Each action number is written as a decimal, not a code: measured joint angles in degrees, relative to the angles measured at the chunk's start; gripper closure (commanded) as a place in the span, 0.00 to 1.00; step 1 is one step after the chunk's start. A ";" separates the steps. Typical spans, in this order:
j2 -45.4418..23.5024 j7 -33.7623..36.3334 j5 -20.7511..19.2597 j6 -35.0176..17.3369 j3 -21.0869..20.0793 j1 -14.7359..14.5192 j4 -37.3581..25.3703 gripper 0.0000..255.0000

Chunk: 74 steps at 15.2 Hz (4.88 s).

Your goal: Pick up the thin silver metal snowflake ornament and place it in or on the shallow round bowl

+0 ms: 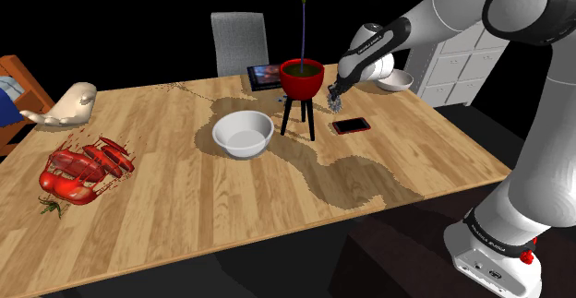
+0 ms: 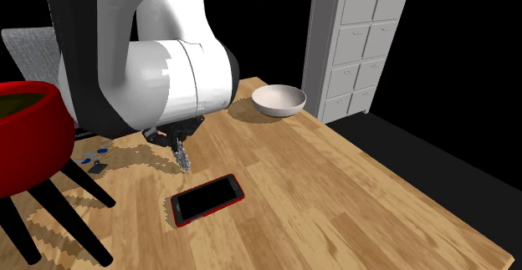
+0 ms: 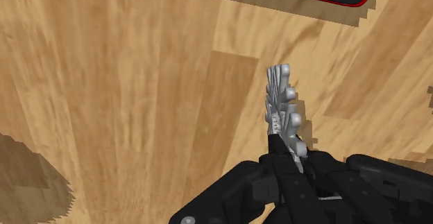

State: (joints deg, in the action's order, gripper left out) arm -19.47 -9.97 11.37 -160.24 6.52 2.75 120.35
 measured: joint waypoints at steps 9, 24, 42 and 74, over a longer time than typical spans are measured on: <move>2.16 0.76 -0.97 2.43 0.64 -0.45 -0.21 1.00; 9.20 3.79 -4.55 12.49 2.28 -1.59 -3.35 1.00; 6.42 -14.86 3.57 22.11 6.38 9.07 -13.70 1.00; -16.81 -37.59 15.69 31.47 7.43 28.57 -40.95 1.00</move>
State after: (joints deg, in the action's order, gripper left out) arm -36.27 -47.56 27.05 -128.78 13.95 31.32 79.40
